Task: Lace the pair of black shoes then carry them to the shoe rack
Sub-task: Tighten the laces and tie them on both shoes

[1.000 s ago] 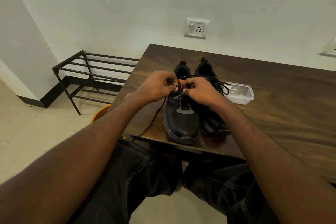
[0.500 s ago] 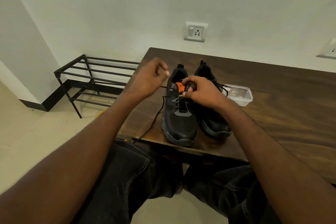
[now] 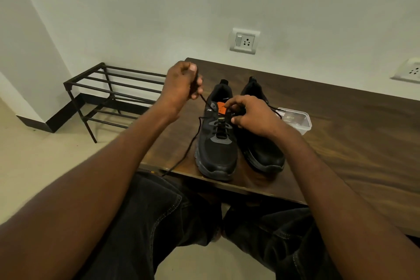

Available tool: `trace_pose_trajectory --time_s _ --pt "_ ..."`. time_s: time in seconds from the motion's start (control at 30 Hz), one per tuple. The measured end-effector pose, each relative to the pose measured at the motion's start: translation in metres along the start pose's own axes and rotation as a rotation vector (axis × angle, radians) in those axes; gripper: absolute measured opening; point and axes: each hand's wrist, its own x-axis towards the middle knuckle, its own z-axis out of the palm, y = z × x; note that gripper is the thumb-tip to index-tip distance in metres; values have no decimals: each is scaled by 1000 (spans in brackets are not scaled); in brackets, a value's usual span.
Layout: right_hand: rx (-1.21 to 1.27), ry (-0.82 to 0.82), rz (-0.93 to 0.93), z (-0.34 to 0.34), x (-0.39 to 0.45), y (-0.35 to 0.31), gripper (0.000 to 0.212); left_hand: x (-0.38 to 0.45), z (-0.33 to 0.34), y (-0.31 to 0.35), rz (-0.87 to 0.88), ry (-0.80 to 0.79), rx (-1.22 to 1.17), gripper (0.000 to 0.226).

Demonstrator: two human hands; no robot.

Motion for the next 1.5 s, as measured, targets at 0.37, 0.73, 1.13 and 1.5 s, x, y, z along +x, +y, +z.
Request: trace_pose_trajectory --time_s 0.37,0.73,1.13,1.5 --pt "-186 31 -72 3 5 -1 55 -4 6 -18 73 -119 610 10" --pt "-233 -17 -98 3 2 -2 52 -4 -4 -31 5 -282 821 17" --pt "-194 3 -9 2 -2 -7 55 5 -9 -11 -217 122 -217 15" --pt "-219 18 16 2 1 -3 50 -5 0 -34 79 -345 862 9"
